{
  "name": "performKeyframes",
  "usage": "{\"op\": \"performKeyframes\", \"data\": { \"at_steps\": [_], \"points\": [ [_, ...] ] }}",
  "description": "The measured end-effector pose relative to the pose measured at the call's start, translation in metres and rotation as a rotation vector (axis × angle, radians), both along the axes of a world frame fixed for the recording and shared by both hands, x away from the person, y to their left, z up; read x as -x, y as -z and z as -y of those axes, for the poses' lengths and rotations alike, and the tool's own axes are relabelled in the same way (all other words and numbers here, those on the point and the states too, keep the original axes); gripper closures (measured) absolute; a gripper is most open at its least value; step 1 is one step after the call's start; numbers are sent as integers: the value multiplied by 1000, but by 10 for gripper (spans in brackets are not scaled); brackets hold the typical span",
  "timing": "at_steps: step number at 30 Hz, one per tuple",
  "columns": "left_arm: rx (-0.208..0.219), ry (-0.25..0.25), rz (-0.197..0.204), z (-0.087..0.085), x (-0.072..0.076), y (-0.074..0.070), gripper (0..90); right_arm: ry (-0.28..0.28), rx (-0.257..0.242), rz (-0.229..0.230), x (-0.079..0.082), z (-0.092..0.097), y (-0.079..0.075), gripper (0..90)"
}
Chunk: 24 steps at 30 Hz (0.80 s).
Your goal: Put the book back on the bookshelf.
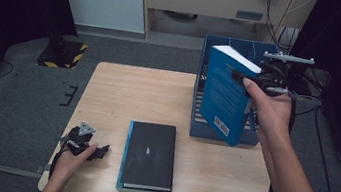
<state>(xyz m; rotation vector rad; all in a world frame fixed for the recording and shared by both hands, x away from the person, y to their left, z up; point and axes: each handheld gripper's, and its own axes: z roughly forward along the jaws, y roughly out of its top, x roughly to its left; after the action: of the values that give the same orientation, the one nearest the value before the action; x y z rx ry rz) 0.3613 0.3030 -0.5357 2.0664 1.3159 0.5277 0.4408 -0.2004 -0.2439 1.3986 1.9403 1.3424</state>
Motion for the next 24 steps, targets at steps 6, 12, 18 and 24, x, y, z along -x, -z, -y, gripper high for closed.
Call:
{"op": "performKeyframes", "data": {
  "at_steps": [6, 12, 18, 24],
  "points": [
    [-2, 1, -1, 0, 0, 0, 0, 29, 5, -1, -15, -1, 2, 606],
    [-1, 7, 1, 2, -1, 0, 0, 67, -2, -8, -31, -4, 5, 605],
    [0, 18, 0, 4, -1, 0, 0, 107, 11, -2, -43, -14, 8, 606],
    [-3, 23, -3, 4, 0, 0, 0, 118, 9, -4, -48, -18, 11, 606]
  ]
}}
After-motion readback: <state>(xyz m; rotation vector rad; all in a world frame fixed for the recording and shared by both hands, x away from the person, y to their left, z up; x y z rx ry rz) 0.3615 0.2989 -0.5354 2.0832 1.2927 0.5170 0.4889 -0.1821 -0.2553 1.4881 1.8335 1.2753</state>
